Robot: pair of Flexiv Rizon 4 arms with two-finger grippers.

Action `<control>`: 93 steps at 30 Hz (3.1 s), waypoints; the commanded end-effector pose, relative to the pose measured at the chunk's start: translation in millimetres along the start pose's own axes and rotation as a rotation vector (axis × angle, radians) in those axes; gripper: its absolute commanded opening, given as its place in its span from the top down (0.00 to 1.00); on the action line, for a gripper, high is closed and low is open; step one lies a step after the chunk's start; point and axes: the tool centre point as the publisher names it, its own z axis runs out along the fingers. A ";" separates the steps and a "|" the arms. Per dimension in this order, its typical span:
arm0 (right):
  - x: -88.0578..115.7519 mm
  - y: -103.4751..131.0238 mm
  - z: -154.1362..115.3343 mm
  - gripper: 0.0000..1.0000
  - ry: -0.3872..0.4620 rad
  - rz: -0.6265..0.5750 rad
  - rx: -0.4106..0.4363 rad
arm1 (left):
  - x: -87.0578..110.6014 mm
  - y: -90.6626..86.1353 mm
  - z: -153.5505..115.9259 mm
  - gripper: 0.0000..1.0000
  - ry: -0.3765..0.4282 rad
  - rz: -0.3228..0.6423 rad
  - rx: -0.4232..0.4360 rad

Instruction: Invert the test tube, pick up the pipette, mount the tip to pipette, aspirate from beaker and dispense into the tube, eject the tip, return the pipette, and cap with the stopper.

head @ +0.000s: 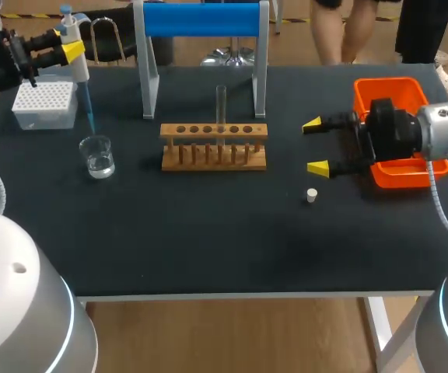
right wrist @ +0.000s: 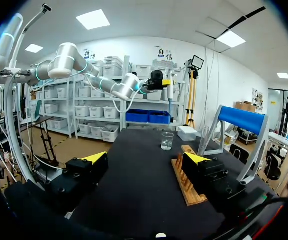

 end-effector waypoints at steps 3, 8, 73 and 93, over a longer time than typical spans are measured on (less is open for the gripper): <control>1.2 1.1 -0.8 0.00 -0.001 0.000 0.003 | 1.7 1.0 -2.7 1.00 -0.007 -0.004 0.004; 1.2 1.1 -0.8 0.00 -0.001 0.000 0.003 | 1.7 1.0 -2.7 1.00 -0.007 -0.004 0.004; 21.2 33.6 302.5 0.00 -0.104 -0.033 0.311 | 1.7 1.0 -2.7 1.00 -0.007 -0.004 0.004; -14.1 7.0 326.4 0.00 -0.283 0.086 0.388 | 1.7 1.0 -2.7 1.00 -0.007 -0.004 0.004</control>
